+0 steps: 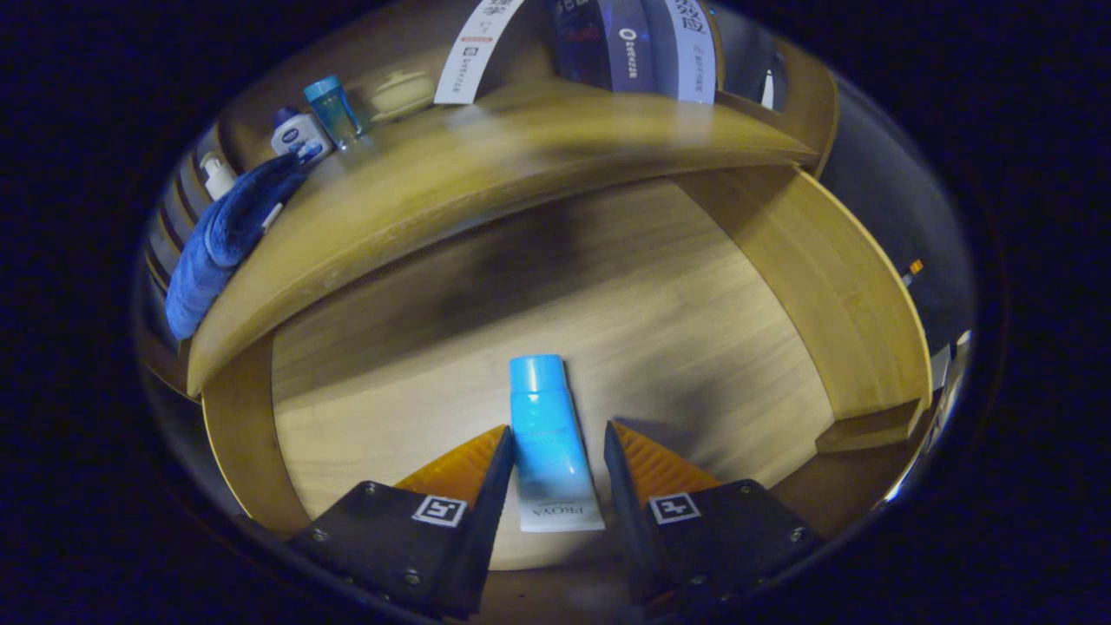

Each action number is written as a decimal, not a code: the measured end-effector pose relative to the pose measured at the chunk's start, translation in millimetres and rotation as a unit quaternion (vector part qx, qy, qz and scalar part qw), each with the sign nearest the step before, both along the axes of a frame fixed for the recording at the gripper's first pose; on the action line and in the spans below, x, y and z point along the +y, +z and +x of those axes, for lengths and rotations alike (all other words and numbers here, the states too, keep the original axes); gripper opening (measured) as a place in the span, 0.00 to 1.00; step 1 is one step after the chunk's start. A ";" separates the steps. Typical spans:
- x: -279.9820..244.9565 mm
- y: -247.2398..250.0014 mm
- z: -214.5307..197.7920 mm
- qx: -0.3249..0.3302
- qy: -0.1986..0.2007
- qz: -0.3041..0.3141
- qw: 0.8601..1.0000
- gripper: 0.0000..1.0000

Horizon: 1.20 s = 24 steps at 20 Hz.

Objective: Pull open the drawer, take out the items inside it, and place them on the countertop above the cabinet.

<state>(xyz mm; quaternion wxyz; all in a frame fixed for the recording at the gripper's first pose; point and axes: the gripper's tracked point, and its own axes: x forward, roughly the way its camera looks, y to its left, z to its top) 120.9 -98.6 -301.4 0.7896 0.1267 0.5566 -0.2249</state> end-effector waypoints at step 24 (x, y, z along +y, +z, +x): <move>23.7 158.8 91.7 -0.091 0.075 -0.169 0.979 0.36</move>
